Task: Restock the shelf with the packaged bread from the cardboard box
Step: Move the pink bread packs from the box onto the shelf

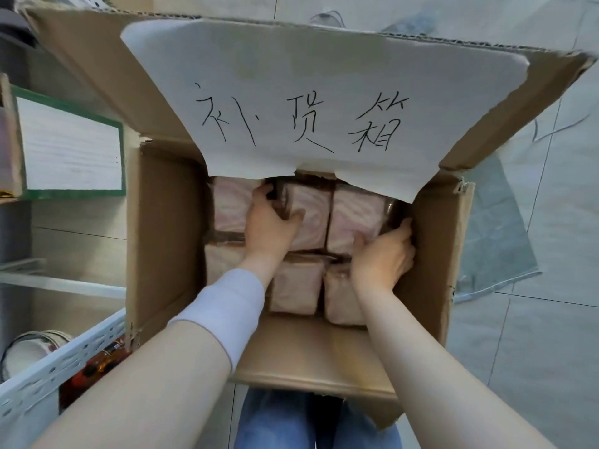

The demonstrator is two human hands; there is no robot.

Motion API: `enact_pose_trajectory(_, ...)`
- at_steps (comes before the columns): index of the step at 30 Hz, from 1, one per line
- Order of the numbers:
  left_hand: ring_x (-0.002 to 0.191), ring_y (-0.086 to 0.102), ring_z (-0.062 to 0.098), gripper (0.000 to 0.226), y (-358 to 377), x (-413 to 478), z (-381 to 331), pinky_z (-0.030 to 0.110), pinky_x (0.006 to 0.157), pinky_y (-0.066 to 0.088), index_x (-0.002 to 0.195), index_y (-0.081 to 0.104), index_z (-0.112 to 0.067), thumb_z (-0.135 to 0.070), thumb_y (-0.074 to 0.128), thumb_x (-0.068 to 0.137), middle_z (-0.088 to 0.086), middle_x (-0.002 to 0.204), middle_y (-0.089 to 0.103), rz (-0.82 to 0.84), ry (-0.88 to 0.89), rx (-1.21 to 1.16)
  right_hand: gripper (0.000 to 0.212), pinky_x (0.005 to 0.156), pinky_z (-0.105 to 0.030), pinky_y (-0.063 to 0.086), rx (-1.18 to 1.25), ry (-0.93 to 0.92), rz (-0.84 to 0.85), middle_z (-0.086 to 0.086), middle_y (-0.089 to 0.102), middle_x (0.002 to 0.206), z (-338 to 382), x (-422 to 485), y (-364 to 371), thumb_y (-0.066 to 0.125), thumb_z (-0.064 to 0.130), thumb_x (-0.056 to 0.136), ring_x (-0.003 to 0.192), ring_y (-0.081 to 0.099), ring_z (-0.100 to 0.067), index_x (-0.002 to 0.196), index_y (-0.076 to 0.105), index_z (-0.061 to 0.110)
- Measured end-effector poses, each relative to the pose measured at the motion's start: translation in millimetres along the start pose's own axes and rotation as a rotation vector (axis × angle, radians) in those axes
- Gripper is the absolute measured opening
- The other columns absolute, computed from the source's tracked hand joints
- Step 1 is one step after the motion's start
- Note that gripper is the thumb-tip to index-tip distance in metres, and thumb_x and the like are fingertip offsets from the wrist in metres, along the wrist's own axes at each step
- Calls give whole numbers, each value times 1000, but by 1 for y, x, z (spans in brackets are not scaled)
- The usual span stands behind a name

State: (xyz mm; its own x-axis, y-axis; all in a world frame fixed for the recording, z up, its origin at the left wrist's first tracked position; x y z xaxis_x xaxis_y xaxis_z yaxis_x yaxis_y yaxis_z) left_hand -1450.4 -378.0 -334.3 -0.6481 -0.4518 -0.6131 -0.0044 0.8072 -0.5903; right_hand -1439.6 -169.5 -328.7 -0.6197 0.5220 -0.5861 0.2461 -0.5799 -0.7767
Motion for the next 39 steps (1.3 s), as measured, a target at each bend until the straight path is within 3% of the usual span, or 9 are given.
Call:
enact_pose_trajectory(4,97,55,19,52,-1,-4,-6,21,80,40,122,49,-12,-19,72,76,2,102,54,122,-16,-33,54,99,-41,33,-164,-95,74,-16,51,122,10,-3,-10,69,39,78,118,42,-36,119,53,7)
enact_pose_trajectory(9,102,53,21,47,-20,-17,-10,25,90,41,118,49,-13,-22,70,77,8,124,45,70,-26,-83,50,89,-35,43,155,-69,102,-11,60,119,13,-10,-39,71,25,77,113,54,-33,121,51,14)
enact_pose_trajectory(15,96,54,16,41,-67,-62,-6,26,79,38,110,49,-14,-29,69,79,0,101,58,-9,-69,-306,60,85,-31,41,199,-45,90,-12,62,117,11,-34,-89,75,39,71,112,55,-31,117,56,7)
enact_pose_trajectory(18,89,53,12,37,-92,-99,11,25,77,39,110,48,-16,-25,67,80,-12,89,56,-46,-167,-419,55,88,-39,50,290,92,274,-13,60,121,-11,-64,-97,77,37,71,111,57,-32,114,55,9)
enact_pose_trajectory(22,94,54,16,42,-123,-177,49,26,73,42,119,47,-12,-20,65,83,-1,104,57,-99,-287,-621,53,58,-32,52,404,173,547,-16,59,118,-47,-133,-105,75,26,77,96,63,-30,119,51,4)
enact_pose_trajectory(25,97,58,22,32,-158,-251,81,30,67,48,112,48,-17,-19,63,84,6,114,59,-154,-306,-785,40,58,-31,55,400,67,700,-15,67,100,-67,-192,-116,72,20,79,73,67,-24,112,58,2)
enact_pose_trajectory(28,89,64,17,27,-213,-335,98,24,57,51,109,49,-21,-17,61,86,2,107,63,-224,-228,-973,44,80,-43,52,338,-92,798,-19,67,107,-76,-259,-135,73,17,78,88,65,-31,116,57,4)
enact_pose_trajectory(32,92,67,14,38,-316,-455,123,31,70,58,121,47,-21,-16,61,86,-1,106,65,-372,-64,-1178,24,66,-29,58,302,-357,921,-9,70,90,-61,-374,-165,70,6,79,69,70,-18,100,61,15)
enact_pose_trajectory(39,82,69,9,30,-491,-674,209,27,64,56,110,53,-21,-12,58,82,-7,88,73,-766,329,-1356,30,86,-43,53,121,-814,1156,-19,72,96,-41,-631,-177,74,13,74,89,69,-33,100,66,1)
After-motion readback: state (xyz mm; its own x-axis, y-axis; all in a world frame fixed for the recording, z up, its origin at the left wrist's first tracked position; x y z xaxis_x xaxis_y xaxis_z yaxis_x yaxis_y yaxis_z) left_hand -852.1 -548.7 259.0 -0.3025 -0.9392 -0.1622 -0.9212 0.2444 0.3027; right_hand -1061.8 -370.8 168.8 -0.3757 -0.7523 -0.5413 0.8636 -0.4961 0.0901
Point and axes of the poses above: each hand's wrist, its own x-axis towards the middle knuckle, its own y-axis out of the palm, z = x × y, the point moved 7 cm from there along x, towards the middle knuckle
